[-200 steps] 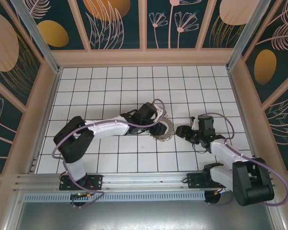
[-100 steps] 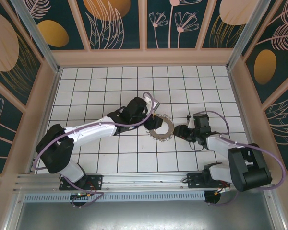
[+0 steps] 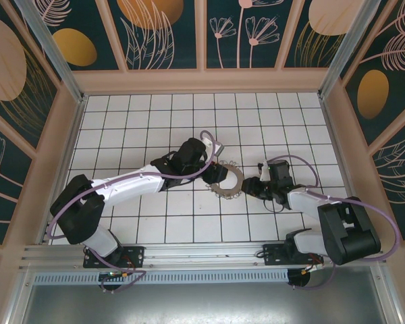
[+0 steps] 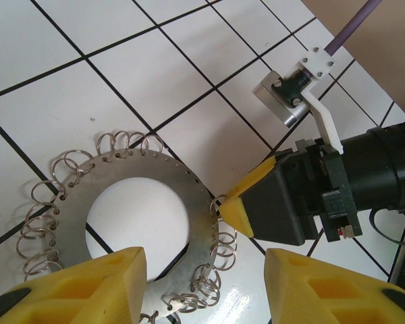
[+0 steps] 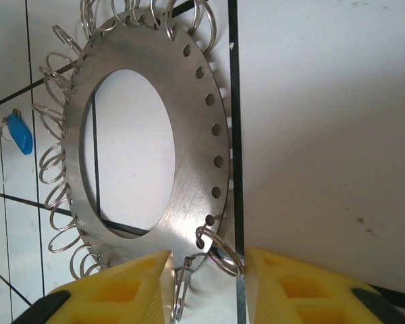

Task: Put the keys on the keyring

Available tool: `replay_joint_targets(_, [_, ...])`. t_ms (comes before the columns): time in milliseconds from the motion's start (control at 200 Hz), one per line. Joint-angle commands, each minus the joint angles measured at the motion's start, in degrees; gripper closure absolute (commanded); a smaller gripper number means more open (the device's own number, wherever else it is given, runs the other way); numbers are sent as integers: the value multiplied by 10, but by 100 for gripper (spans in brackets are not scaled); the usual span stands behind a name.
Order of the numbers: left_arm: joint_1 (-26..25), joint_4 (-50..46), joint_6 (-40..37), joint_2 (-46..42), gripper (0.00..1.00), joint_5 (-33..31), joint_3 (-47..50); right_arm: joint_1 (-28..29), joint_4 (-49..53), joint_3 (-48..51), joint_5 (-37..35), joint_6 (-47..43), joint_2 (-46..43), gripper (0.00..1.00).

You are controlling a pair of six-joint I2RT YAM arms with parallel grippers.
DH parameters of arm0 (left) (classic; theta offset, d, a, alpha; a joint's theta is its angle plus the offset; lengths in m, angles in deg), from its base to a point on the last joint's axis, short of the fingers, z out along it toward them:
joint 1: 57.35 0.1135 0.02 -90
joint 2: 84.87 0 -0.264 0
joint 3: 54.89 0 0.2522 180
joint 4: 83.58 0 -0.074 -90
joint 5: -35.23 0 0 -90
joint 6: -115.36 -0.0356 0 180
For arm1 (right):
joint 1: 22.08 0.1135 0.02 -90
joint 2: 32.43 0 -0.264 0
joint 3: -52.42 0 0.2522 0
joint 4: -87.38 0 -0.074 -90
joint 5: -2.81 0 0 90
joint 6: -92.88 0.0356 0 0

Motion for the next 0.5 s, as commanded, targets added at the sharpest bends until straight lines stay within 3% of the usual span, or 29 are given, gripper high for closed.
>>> replay_joint_targets(0, [5,13,9,-14,52,10,-1,5,-15,-13,5,-11,9,68])
replay_joint_targets(320, [6,10,11,-19,52,8,2,10,-15,-16,-12,-14,19,78])
replay_joint_targets(495, [6,6,10,-24,53,5,2,11,-3,-18,-21,-20,13,89])
